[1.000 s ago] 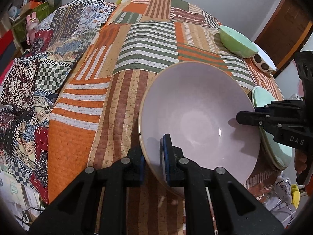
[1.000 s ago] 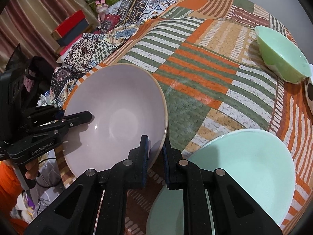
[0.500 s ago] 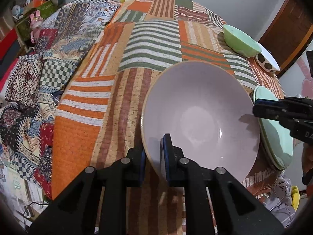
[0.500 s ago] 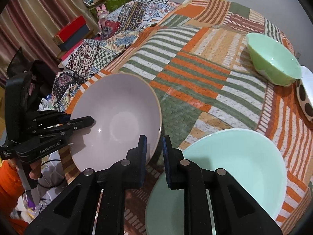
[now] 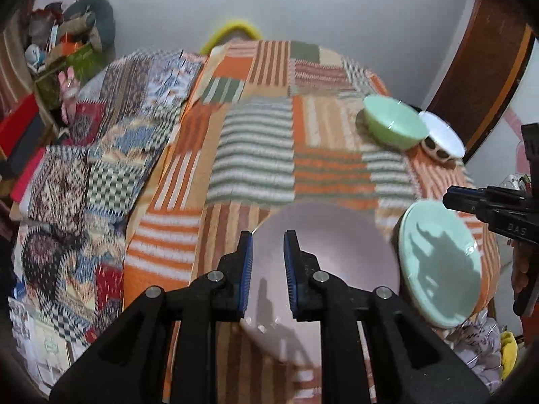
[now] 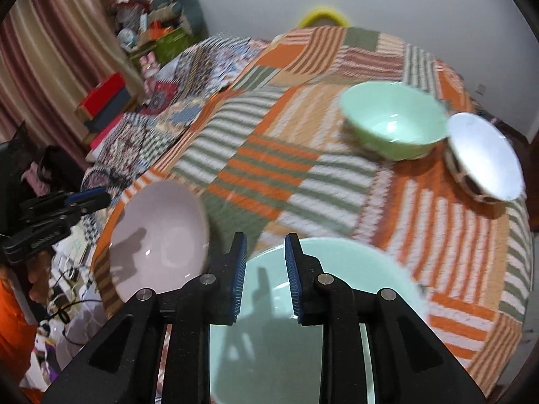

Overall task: Organize plates and bowls
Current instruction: 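Lower the pink bowl onto the bedspread and open the left gripper, then grasp the mint green bowl rim with the left gripper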

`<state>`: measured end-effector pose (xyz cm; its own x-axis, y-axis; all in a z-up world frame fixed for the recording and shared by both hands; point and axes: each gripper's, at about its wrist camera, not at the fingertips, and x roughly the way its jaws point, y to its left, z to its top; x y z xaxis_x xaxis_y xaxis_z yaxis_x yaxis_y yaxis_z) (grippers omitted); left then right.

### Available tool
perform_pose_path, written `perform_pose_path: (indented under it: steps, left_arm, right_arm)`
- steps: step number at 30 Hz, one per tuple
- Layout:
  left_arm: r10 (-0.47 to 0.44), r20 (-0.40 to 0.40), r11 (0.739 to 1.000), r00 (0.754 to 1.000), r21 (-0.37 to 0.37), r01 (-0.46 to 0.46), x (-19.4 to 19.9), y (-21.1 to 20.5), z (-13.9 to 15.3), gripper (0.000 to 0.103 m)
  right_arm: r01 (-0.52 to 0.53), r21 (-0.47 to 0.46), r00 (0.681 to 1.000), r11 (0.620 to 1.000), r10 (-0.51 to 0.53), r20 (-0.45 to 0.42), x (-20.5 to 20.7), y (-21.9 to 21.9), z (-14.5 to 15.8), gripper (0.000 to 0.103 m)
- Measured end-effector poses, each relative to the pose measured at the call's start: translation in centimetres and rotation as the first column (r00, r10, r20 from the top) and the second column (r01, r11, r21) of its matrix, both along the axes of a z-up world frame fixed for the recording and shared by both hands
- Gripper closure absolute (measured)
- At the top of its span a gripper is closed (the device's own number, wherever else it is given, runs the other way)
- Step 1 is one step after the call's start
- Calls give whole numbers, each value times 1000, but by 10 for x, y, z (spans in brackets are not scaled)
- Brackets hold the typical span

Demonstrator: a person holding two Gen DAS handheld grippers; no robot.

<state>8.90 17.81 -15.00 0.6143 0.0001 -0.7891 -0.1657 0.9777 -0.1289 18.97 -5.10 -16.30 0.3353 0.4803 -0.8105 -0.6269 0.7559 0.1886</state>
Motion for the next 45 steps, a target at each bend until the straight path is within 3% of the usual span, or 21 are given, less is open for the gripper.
perform_pose_path:
  steps: [8,17,34,39,45]
  left_arm:
    - [-42,60,999,997,5,41,39,-23,29,72]
    - [-90,84,996,992,-12,91,87,-46,39,71]
    - [-162,8,987,987,-20,162,172,-74,-1,71]
    - [-179,-14,984,984,-21,179,191,-79,-13,71]
    - [-182,-35,983,983,-33,180,206,-80,-26,71]
  right_arm:
    - [117,14,990,993,-118,81,27,-41,24,67]
    - [218,18,967,976,-218,133,70,-70,35,66]
    - [248,36,968,968,-249,28,143,-69,-5,66]
    - [255,32,967,966,-255,3,156,-66,-17,74]
    - [253,34,967,967,-253,-2,163,-64,-24,76]
